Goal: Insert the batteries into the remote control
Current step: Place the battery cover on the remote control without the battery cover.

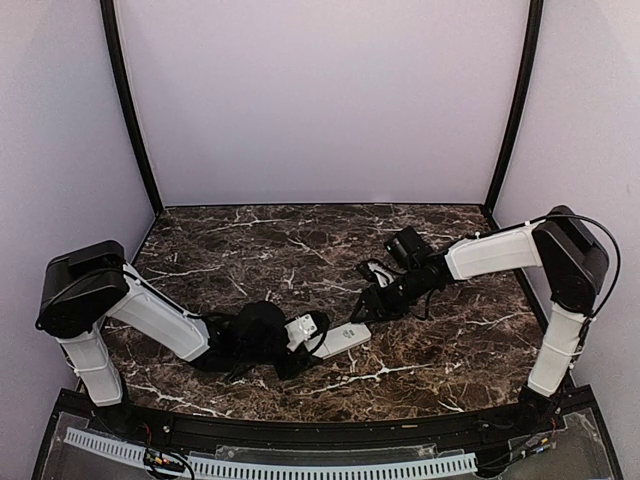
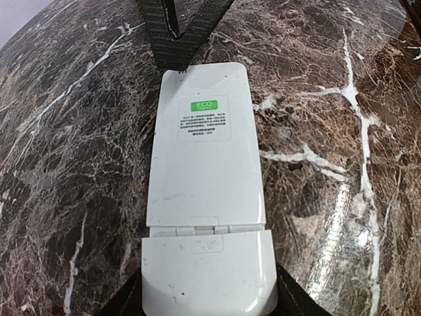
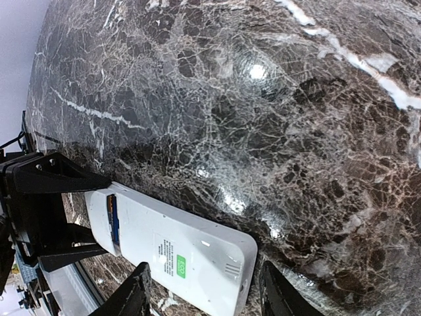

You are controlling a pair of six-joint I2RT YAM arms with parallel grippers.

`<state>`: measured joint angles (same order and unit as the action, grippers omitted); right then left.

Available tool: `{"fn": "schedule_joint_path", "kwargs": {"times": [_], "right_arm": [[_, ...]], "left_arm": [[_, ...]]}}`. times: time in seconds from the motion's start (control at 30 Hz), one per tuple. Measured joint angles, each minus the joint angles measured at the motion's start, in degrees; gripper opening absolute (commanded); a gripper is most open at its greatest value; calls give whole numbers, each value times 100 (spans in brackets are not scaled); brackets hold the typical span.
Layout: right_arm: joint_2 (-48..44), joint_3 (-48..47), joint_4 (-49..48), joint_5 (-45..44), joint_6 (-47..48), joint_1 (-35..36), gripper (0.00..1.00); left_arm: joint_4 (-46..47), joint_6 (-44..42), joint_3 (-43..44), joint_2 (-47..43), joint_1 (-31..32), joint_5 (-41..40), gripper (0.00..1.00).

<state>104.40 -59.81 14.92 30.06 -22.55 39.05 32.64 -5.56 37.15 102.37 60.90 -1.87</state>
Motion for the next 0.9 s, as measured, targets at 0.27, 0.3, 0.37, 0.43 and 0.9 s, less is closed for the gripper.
{"fn": "schedule_joint_path", "kwargs": {"times": [0.27, 0.3, 0.37, 0.43, 0.9], "right_arm": [[0, 0, 4, -2, 4, 7, 53], [0, 0, 7, -2, 7, 11, 53], [0, 0, 11, -2, 22, 28, 54], [0, 0, 13, 0, 44, 44, 54], [0, 0, 33, 13, 107, 131, 54]], "left_arm": [[-4, 0, -20, -20, -28, 37, 46], [-13, 2, -37, -44, -28, 35, 47], [-42, 0, -90, -109, -31, 35, 48], [-63, 0, -101, -125, -33, 37, 49], [-197, -66, 15, -63, -168, 348, 64]]}}
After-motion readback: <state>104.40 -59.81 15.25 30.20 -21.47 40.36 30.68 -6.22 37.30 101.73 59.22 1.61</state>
